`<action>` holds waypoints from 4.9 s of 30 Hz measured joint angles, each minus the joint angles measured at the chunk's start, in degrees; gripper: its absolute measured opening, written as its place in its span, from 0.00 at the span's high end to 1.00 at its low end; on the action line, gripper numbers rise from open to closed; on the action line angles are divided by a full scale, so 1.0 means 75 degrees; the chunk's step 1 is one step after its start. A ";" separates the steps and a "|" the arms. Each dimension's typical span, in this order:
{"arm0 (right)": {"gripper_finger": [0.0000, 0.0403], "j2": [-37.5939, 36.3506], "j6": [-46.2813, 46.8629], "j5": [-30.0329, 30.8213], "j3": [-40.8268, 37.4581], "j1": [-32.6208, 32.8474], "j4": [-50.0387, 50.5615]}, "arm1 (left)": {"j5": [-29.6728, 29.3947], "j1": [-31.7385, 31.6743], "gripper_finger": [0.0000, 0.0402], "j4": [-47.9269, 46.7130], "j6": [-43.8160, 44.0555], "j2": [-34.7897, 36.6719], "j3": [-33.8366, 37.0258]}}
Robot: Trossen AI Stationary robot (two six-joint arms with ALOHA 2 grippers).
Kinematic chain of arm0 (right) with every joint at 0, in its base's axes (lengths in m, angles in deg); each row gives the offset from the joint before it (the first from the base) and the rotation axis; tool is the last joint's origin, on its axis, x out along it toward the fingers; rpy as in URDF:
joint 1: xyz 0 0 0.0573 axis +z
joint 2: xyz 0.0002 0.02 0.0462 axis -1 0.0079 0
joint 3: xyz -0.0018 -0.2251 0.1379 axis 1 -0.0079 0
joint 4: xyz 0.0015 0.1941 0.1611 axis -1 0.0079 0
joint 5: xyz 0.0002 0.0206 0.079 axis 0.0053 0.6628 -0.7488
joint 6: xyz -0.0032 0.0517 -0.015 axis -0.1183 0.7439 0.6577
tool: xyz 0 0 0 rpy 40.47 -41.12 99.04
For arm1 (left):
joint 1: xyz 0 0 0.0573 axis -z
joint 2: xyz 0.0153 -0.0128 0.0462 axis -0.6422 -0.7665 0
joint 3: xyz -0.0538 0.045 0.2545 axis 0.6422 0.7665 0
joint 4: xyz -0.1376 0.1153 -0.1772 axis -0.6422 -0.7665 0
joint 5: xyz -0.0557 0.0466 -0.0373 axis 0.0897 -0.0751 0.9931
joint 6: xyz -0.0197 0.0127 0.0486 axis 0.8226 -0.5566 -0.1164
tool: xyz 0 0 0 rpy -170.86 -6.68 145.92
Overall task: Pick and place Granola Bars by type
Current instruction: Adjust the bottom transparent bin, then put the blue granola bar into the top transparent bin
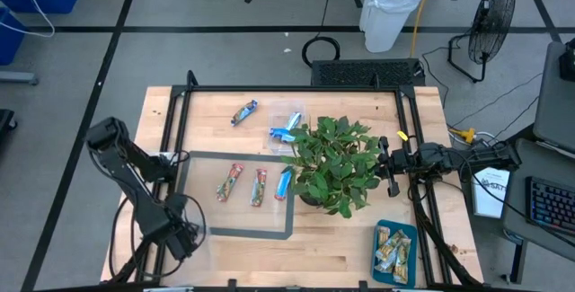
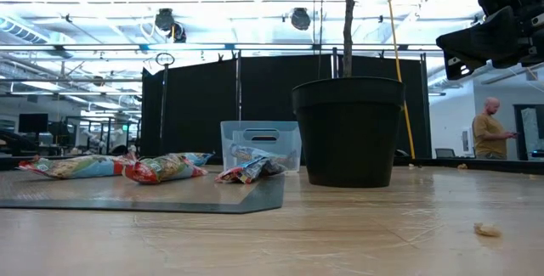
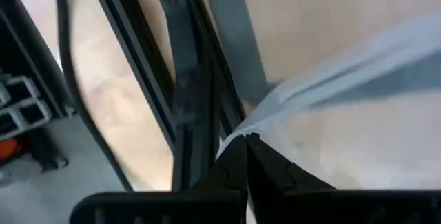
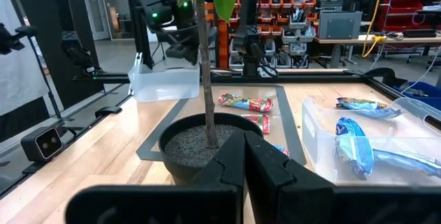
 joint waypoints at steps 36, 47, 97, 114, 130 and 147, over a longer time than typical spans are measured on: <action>1.00 0.0001 -0.0001 0.0001 0.0000 0.0000 0.0000 | -0.3213 -1.1518 0.99 0.3113 -1.3395 0.1594 -0.0510; 1.00 -0.0001 -0.0001 0.0001 0.0001 0.0002 -0.0003 | -0.2122 -1.3417 0.89 0.2719 -1.4647 -0.2155 -0.2332; 1.00 0.0000 0.0000 0.0003 0.0003 0.0000 -0.0009 | -0.3254 -1.0896 1.00 0.2584 -1.4843 -0.1396 -0.3838; 1.00 -0.0001 0.0000 0.0003 0.0001 0.0002 -0.0009 | -0.1988 -1.0931 1.00 0.4129 -1.4800 -0.2279 -0.3841; 1.00 -0.0001 0.0000 0.0003 0.0001 0.0000 -0.0006 | -0.1061 -1.1007 1.00 0.5117 -1.4822 -0.2614 -0.3841; 1.00 -0.0001 0.0001 0.0002 0.0000 0.0002 -0.0003 | -0.1064 -1.0993 0.89 0.5600 -1.4601 -0.2614 -0.3841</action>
